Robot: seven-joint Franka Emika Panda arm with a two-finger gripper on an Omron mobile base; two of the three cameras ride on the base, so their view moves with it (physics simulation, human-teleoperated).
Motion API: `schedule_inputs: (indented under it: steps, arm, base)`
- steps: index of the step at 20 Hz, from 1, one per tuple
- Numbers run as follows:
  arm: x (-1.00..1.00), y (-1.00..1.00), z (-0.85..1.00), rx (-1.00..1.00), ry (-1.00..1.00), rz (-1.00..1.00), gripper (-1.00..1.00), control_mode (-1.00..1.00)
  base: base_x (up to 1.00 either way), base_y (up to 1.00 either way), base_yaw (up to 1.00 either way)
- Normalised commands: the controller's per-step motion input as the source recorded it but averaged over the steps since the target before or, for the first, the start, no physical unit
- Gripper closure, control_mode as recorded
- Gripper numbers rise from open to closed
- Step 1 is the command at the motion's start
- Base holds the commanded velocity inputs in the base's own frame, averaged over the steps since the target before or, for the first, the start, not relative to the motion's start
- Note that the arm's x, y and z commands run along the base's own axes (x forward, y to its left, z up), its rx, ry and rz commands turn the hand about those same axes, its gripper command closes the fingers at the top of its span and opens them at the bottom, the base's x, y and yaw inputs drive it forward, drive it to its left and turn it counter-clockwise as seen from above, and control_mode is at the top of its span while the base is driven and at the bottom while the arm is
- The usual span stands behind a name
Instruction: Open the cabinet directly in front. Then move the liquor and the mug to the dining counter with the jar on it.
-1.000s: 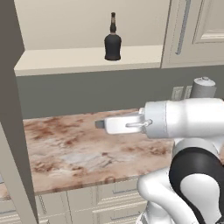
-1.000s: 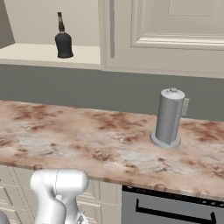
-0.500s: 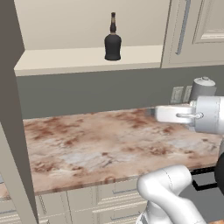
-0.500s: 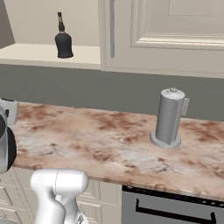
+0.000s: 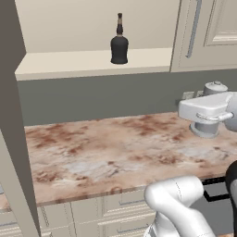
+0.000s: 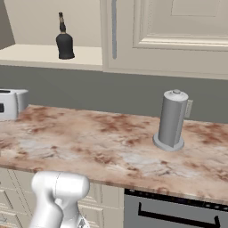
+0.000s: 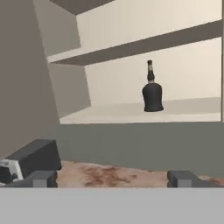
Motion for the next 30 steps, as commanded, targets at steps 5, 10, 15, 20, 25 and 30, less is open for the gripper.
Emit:
schedule_inputs:
  steps: [5, 10, 15, 20, 25, 30]
  arm:
    - [0.08, -0.67, 0.17, -0.22, -0.08, -0.45, -1.00, -1.00]
    - [0.54, -0.86, 0.21, -0.06, 0.00, -0.26, -1.00, -1.00]
    - [0.92, -0.91, 0.05, 0.13, 0.00, 0.05, -1.00, -1.00]
    - [0.99, -0.87, 0.00, 0.13, 0.00, 0.23, -1.00, -1.00]
    - [0.88, -0.50, 0.14, 0.18, 0.00, 0.13, -1.00, -1.00]
    - [0.56, -0.02, 0.56, 0.14, 0.00, 0.00, -1.00, -1.00]
  base:
    - [0.00, 0.00, 0.00]
    - [0.00, 0.00, 0.00]
    - [0.00, 0.00, 0.00]
    - [0.00, 0.00, 0.00]
    - [0.00, 0.00, 0.00]
    - [0.00, 0.00, 0.00]
